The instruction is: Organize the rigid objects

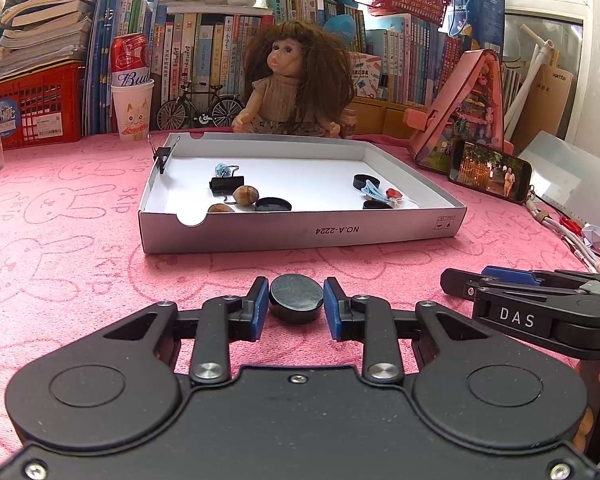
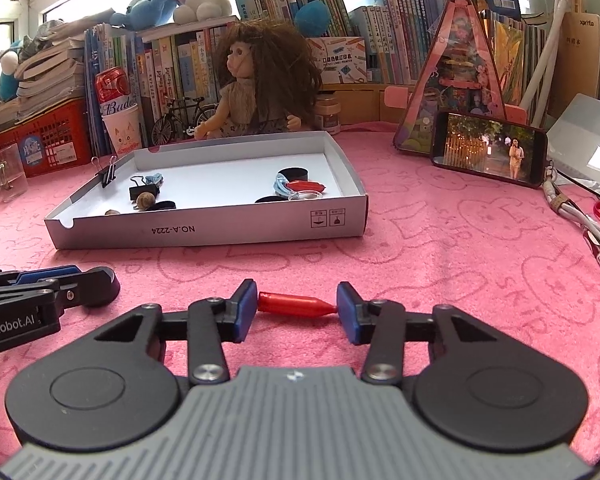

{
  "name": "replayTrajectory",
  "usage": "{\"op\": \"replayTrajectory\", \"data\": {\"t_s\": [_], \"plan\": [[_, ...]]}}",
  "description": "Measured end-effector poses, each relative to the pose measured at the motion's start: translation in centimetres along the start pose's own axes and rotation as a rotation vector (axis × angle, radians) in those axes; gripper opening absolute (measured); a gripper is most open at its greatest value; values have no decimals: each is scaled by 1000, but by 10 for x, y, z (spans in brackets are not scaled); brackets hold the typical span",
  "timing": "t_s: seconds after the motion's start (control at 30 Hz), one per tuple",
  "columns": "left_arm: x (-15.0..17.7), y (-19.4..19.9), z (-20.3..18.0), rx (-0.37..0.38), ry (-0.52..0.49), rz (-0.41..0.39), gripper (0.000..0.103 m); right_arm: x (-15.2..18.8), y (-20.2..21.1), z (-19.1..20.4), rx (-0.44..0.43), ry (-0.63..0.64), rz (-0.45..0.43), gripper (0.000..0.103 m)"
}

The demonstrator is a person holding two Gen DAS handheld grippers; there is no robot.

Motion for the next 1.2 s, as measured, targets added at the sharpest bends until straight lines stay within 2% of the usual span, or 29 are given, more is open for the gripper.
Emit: {"op": "replayTrajectory", "data": {"t_s": [0.57,0.63,0.73,0.8,0.93,1.1,1.17,1.2], "plan": [[-1,0,-1,2,5,-6,28,-4,4,-3,0,17,-26,49],[-1,1,-1,3,5,-6,28,-2,4,-3,2,22,-25,53],[-1,1,-1,3,5,-7,28,-2,3,-3,-2,22,-22,53],[-1,1,-1,2,6,-7,28,-2,4,-3,-1,20,-23,67],[-1,0,-1,2,6,-7,28,2,10,-3,22,9,-30,70],[-1,0,-2,2,8,-7,28,8,9,-2,45,-3,-18,70],[-2,1,-2,3,7,-10,28,8,8,-2,43,-6,-21,62],[-3,1,-3,3,7,-11,28,7,7,-2,42,-7,-19,53]]}}
Point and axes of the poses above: each gripper's, at about its wrist camera, not at the fingertips, and y roughly against the way its jaws point, z to its left, x to its underside, the point moved 9 cm from there along -y, roughly the way its jaws point, and after that the axes turned 7 degrees about y, right-handed, at the moved point
